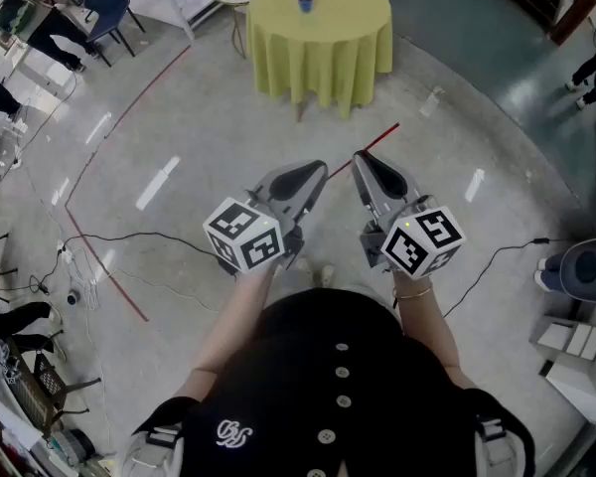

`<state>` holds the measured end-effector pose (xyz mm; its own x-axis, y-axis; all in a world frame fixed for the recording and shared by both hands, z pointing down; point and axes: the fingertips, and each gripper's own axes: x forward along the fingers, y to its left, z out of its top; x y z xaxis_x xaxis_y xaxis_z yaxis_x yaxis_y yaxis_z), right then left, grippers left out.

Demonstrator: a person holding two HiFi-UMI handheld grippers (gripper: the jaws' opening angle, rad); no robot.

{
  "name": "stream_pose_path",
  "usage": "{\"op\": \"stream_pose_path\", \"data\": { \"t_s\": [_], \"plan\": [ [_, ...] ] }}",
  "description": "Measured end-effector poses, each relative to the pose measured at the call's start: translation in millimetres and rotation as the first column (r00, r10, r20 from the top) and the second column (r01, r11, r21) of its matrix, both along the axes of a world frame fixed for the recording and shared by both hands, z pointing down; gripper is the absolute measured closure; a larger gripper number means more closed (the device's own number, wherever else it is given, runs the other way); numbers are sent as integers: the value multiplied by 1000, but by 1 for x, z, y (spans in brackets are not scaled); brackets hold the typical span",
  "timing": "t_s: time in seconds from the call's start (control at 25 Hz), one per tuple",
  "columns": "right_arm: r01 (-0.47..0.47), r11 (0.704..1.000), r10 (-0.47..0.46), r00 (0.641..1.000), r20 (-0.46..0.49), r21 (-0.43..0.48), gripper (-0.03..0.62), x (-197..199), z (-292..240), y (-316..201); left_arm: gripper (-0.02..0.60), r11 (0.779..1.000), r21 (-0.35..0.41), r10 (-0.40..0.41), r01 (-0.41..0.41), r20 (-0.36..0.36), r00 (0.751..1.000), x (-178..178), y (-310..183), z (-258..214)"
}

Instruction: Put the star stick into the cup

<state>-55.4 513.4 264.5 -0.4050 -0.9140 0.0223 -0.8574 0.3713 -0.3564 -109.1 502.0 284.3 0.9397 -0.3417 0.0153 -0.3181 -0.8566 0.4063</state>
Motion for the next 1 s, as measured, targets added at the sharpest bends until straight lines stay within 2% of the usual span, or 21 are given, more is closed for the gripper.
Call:
{"op": "stream_pose_path", "data": {
  "t_s": [0.2, 0.36, 0.8, 1.0],
  "plan": [
    [15, 1000, -16, 997, -73, -16, 577, -9, 5, -3, 563, 1000, 25, -17, 17, 3, 1000, -8, -4, -3],
    [13, 1000, -15, 996, -90, -17, 577, -14, 5, -5, 563, 999, 30, -27, 27, 1, 1000, -15, -5, -3],
    [2, 1000, -3, 995, -100, -10, 577, -21, 6, -12, 563, 999, 34, -18, 18, 7, 1000, -17, -16, 1],
    [-16, 1000, 15, 996, -93, -4, 577, -28, 6, -16, 563, 999, 35, -1, 0, 37, 999, -24, -20, 8]
  ]
}}
